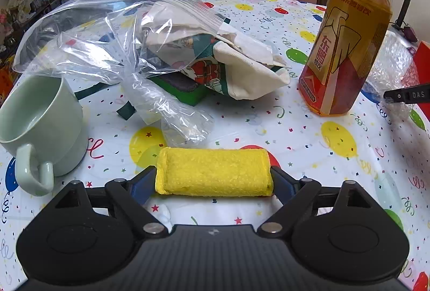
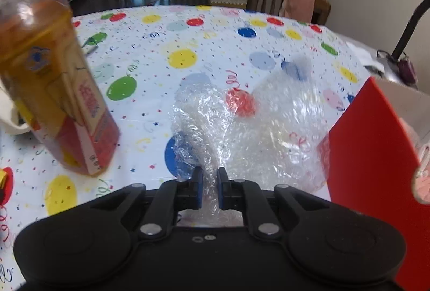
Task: Organize soft objects
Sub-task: 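Grasp the bubble wrap with the right gripper while the left grasps the yellow sponge, then carry the bubble wrap and yellow sponge with both grippers into the red box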
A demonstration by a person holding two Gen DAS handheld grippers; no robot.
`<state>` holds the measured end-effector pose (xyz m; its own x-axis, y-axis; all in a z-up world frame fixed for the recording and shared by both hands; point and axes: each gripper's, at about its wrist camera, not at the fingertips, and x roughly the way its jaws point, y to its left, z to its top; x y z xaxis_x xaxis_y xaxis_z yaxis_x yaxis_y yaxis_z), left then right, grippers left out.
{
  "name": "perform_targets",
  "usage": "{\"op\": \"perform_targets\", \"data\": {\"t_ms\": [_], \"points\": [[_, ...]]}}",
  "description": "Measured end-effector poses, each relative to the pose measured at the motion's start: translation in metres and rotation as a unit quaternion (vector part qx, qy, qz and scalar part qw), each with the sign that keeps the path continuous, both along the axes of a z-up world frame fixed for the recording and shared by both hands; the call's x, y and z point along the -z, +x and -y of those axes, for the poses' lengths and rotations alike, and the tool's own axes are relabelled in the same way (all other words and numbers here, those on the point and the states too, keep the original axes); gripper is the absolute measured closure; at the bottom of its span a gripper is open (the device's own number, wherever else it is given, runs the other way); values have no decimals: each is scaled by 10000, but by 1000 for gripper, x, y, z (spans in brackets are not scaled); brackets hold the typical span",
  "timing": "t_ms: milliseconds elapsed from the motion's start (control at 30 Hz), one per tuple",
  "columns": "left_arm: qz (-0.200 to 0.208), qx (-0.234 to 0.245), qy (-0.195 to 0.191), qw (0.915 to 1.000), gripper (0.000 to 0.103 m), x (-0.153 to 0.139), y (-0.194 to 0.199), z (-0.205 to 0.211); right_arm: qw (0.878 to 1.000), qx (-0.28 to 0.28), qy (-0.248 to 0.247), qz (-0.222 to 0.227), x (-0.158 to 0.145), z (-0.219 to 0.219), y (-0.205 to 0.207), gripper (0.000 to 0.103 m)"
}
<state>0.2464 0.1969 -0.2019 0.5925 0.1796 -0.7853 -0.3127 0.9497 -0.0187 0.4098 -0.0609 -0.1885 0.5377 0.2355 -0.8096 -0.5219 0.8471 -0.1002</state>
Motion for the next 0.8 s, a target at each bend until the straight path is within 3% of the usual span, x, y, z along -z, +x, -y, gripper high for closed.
{"op": "perform_targets", "data": {"t_ms": [433, 800], "points": [[86, -122, -149, 9998, 19, -12, -17, -2, 9965, 130, 822, 19, -61, 33, -39, 95], [422, 7, -450, 9981, 19, -69, -23, 16, 9901, -204, 1385, 100, -133, 60, -79, 96]]}}
